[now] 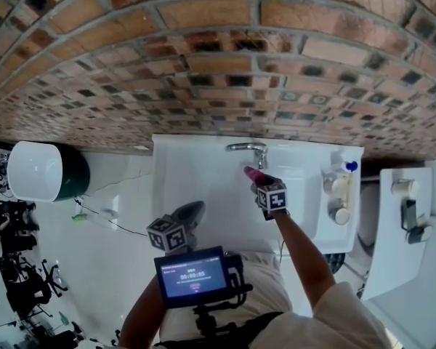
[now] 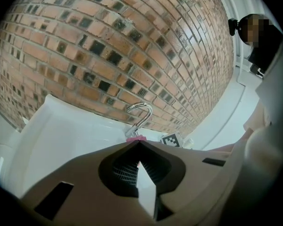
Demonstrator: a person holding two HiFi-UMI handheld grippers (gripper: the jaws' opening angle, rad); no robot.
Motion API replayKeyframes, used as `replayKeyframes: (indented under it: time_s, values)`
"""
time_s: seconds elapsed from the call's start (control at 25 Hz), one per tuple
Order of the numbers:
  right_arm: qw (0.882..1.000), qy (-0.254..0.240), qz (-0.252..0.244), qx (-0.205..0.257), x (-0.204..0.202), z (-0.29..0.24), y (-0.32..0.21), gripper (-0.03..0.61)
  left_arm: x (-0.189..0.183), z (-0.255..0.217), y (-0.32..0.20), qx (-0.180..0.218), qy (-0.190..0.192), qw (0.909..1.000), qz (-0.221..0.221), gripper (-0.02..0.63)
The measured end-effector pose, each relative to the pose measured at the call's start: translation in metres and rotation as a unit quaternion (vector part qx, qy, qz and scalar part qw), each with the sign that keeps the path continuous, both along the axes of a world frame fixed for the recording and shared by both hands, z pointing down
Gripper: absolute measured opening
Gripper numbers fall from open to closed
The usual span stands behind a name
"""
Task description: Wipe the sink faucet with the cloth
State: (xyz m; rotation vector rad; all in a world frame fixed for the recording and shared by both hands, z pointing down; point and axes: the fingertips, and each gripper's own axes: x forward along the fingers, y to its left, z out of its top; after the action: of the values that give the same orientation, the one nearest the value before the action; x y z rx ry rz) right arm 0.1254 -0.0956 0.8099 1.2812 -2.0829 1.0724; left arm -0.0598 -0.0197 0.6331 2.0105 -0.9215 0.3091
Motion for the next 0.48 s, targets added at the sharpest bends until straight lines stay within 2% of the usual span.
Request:
replayKeyframes:
  time_s: [0.24, 0.48]
  values:
    - [0.999, -0.006, 0.022, -0.029, 0.019, 0.02, -0.002, 0.063, 0.006, 0.0, 0.001, -0.001, -0.007, 0.9999, -0.013, -0.008]
    - [0.999, 0.0, 0.012, -0.043, 0.034, 0.033, -0.004, 0.063, 0.013, 0.002, 0.004, -0.005, -0.013, 0.9996, -0.023, -0.008]
